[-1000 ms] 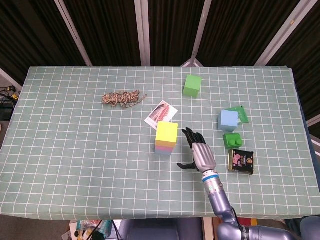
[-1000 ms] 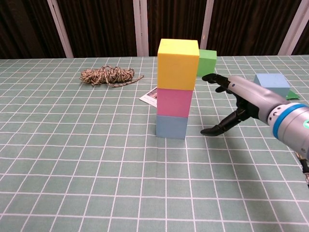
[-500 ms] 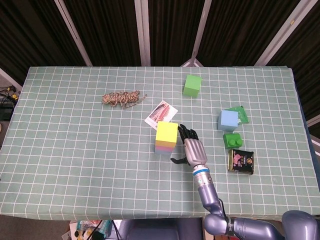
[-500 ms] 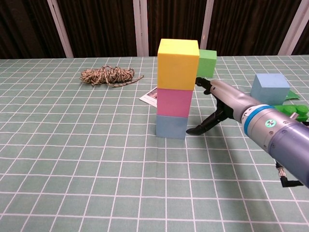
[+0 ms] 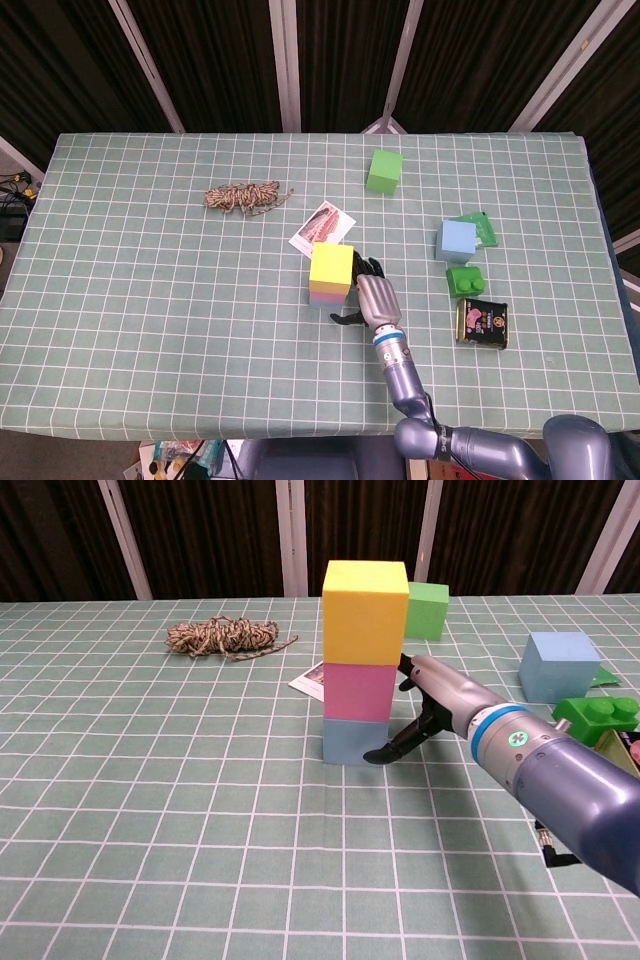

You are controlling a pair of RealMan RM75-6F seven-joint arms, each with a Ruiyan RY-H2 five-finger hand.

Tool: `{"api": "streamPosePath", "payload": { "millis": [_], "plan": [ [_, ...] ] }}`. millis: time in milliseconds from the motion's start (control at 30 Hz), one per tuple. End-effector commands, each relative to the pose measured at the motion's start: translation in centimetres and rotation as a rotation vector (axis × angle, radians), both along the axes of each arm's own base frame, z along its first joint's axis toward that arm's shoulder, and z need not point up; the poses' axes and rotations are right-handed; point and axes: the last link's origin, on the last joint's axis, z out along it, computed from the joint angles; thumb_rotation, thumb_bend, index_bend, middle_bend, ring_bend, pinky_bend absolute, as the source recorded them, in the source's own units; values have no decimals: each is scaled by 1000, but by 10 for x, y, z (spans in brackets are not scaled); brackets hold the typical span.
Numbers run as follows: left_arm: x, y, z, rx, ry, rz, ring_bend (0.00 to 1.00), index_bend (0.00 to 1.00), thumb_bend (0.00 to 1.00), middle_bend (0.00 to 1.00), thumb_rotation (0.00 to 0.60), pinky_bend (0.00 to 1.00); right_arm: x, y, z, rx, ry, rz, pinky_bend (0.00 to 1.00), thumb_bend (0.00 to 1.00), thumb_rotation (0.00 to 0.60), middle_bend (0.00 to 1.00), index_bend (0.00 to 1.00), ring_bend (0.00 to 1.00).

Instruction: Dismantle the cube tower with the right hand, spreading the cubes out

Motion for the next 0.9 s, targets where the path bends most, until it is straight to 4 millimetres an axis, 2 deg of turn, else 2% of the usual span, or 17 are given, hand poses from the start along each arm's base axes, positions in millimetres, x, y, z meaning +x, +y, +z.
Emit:
{"api": "streamPosePath", "payload": {
  "millis": [33, 133, 367, 467, 567, 733, 900],
  "plan": [
    [0, 1, 0, -2, 1, 1, 0, 208, 193, 0, 600, 80, 1, -4, -4, 0, -9, -11, 0, 134, 600, 148, 0, 172],
    [0, 2, -1, -4, 2, 3, 0, 209, 192, 0, 600, 80, 0, -8, -6, -4, -23, -31, 0, 134, 600, 230, 0, 175],
    [0, 3, -2, -6, 4, 5, 0, 210, 193, 0, 600, 80, 1, -12, -11, -10, -38, -38, 0, 134, 600, 351, 5, 198],
    [0, 4, -3, -11, 5, 5, 0, 210, 193, 0, 600, 80, 3, -13, -13, -17, -50, -40, 0, 133, 600, 439, 24, 240],
    [0, 4, -4, -14, 7, 4, 0, 210, 193, 0, 600, 80, 3, -13, -15, -28, -55, -41, 0, 147, 600, 538, 57, 324],
    [0, 5, -4, -20, 8, 2, 0, 210, 193, 0, 600, 80, 3, -13, -15, -60, -85, -54, 15, 273, 600, 676, 121, 444],
    [0, 5, -4, -26, 8, 2, 0, 211, 193, 0, 600, 80, 0, -17, -9, -107, -100, -53, 20, 336, 600, 701, 131, 458]
  ]
}}
